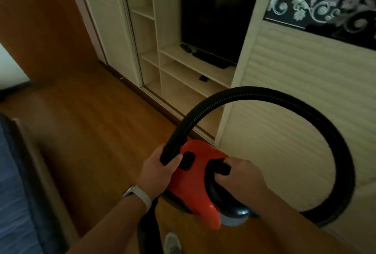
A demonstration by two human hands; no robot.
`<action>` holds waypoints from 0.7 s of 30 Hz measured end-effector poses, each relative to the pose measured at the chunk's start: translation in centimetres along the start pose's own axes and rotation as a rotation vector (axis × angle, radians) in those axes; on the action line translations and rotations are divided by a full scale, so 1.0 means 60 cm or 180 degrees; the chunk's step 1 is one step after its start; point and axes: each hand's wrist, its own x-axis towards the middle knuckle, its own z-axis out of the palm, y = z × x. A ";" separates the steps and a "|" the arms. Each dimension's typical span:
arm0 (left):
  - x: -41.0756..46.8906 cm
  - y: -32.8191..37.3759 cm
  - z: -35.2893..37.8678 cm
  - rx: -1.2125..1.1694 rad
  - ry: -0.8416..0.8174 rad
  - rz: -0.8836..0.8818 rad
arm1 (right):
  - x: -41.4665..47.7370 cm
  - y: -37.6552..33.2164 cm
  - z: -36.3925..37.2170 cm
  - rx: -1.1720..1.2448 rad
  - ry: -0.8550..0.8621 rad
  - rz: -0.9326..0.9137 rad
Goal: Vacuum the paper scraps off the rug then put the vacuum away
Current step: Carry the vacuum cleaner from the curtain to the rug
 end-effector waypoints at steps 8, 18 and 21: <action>0.221 0.028 -0.092 0.0012 0.0146 0.0169 | 0.232 -0.101 -0.024 0.0248 0.0132 -0.0001; 0.440 -0.015 -0.180 0.0089 0.0771 -0.0106 | 0.536 -0.206 0.024 0.0674 -0.0366 -0.0417; 0.519 -0.028 -0.201 0.0154 0.0958 -0.0255 | 0.639 -0.239 0.046 0.0665 -0.0532 -0.0667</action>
